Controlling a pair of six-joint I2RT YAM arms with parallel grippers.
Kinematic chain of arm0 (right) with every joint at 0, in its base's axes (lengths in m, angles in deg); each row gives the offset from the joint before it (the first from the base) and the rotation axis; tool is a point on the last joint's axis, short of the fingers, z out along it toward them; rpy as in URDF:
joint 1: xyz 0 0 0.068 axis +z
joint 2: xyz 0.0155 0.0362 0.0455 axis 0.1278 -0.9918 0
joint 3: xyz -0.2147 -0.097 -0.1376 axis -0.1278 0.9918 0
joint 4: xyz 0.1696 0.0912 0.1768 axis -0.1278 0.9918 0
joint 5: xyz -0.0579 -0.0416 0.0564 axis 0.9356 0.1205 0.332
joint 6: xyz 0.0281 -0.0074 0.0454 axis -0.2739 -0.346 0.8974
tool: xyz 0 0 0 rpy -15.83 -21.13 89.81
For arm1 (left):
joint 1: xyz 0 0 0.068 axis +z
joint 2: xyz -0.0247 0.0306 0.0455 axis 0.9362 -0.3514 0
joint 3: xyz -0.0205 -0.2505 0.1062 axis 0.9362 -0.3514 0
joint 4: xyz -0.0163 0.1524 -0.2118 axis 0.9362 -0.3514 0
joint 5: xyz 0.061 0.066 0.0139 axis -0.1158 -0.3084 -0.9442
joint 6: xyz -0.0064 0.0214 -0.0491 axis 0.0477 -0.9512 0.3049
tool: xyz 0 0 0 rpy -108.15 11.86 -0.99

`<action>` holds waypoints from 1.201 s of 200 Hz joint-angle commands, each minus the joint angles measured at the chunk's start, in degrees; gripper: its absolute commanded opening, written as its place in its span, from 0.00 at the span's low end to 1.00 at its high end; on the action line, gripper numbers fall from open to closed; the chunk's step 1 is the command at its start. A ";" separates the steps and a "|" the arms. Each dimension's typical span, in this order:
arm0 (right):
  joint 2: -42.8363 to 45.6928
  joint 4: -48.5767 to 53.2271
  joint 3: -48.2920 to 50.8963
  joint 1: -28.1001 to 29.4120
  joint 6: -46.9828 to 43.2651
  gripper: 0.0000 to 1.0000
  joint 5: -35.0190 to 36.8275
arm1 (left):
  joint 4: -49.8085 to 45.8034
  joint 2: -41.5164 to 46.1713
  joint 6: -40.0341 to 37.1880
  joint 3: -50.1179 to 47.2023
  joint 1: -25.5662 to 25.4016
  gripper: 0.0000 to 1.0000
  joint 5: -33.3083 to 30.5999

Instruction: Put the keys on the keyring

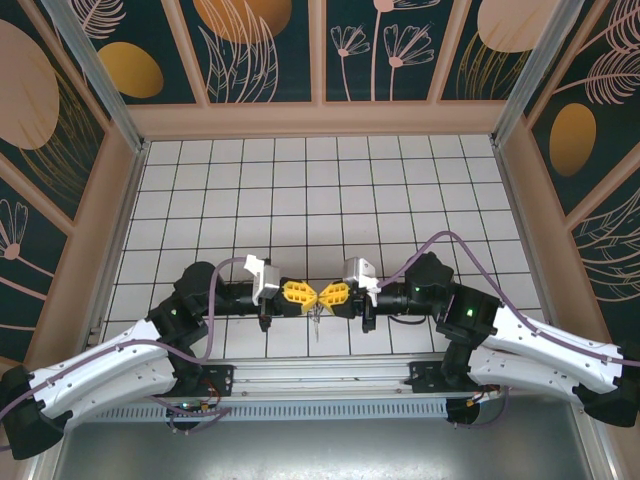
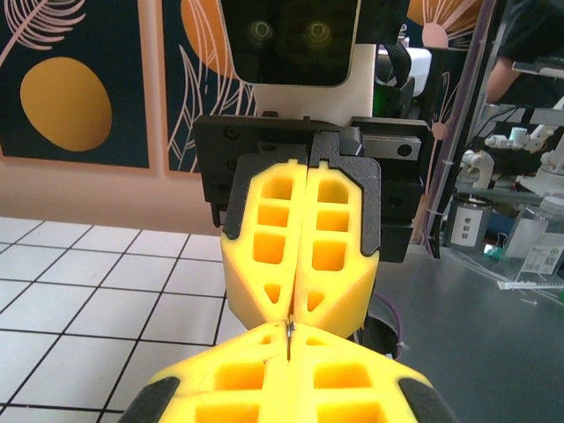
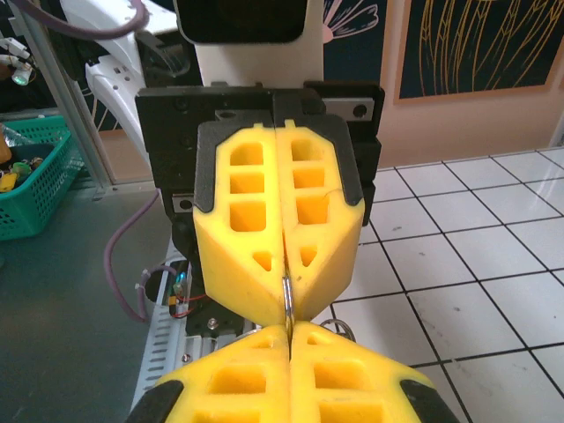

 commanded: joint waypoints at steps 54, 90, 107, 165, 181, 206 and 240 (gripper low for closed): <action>-3.45 15.27 -10.53 -0.17 -5.31 0.00 8.09 | -27.94 -3.70 -6.29 11.81 -0.23 0.30 -10.82; -6.74 21.22 -13.92 -0.24 -6.98 0.00 10.24 | -33.90 -6.54 -7.71 15.94 -0.22 0.31 -11.67; -7.83 22.67 -14.54 -0.26 -7.25 0.00 10.06 | -36.18 -8.08 -8.70 17.72 -0.31 0.30 -11.51; -10.25 24.51 -14.93 -0.34 -7.66 0.00 9.99 | -38.28 -10.95 -10.73 20.93 -0.32 0.25 -9.36; -10.20 24.48 -15.13 -0.51 -7.93 0.00 9.42 | -38.45 -11.79 -11.12 20.99 -0.36 0.21 -9.02; -10.68 24.49 -15.62 -0.78 -8.30 0.00 8.96 | -38.28 -12.68 -11.50 21.00 -0.41 0.15 -7.57; -10.68 23.81 -15.80 -1.19 -8.40 0.00 8.01 | -38.23 -12.76 -11.75 20.38 -0.37 0.20 -6.54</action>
